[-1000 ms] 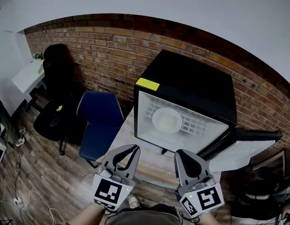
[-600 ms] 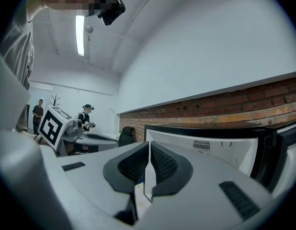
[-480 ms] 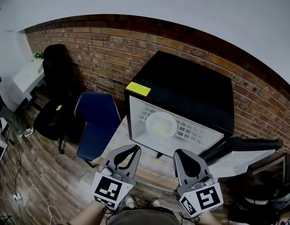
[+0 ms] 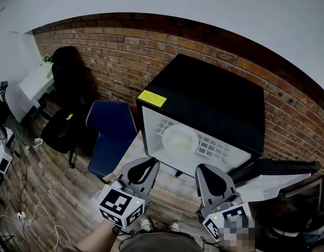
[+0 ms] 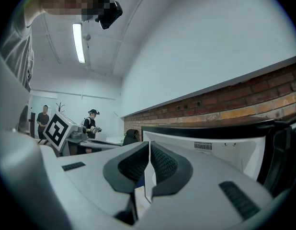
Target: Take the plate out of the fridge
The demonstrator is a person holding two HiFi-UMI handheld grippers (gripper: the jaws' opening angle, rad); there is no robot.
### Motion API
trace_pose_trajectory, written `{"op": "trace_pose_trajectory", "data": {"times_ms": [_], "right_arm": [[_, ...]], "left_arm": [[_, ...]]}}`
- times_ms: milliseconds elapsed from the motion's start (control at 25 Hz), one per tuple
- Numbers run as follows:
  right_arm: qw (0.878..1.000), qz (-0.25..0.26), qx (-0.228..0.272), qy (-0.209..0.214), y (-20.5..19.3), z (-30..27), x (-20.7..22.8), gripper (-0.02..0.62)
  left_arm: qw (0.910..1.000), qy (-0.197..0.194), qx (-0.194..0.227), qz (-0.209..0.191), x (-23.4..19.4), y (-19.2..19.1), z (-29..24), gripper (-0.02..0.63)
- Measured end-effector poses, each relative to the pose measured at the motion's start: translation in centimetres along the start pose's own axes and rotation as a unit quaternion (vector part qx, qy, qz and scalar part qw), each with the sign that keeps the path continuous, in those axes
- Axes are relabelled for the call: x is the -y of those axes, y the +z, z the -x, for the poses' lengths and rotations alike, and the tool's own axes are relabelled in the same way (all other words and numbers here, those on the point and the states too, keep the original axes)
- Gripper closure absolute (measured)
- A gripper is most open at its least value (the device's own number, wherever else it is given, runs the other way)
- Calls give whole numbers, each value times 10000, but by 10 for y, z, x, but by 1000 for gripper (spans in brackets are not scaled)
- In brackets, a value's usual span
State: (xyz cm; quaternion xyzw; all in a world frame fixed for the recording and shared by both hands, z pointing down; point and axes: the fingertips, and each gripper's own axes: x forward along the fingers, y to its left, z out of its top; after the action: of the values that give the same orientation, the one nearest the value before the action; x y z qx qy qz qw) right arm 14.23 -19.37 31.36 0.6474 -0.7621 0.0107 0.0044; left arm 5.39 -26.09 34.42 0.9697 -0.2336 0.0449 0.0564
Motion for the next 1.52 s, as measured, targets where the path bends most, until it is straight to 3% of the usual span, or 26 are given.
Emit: {"op": "trace_pose_trajectory", "data": {"times_ms": [280,400,760,960,1160,1240,1400,1520], "right_arm": [[10000,-22,-23,-7,-1,-4,8,563],[10000,-39,-62,-26,-3,-6,12,563],[9998,-63,-192,-67,-10,-15,20,563],[9993,-120,-328,-112,-19,-19,23,563],[9989,-168,-432,-111,-27,-25,23,563],[9987,-185,-466,-119,-30,-26,23,563],[9981,-213,-555,-178,-35,-29,28,563],[9976,-233,-611,-209,-39,-31,30,563]], "left_arm": [[9964,-80,78,836,-14,-4,-22,580],[9923,-169,-19,1224,-19,-13,-34,519],[9609,-299,-115,2751,-36,-44,-60,451],[9293,-351,-273,3667,-45,-71,-75,439],[8780,-440,-317,4756,-50,-91,-91,439],[8613,-432,-348,5051,-51,-99,-96,437],[8361,-517,-418,5445,-49,-109,-107,437],[8226,-561,-441,5641,-50,-115,-114,437]]}}
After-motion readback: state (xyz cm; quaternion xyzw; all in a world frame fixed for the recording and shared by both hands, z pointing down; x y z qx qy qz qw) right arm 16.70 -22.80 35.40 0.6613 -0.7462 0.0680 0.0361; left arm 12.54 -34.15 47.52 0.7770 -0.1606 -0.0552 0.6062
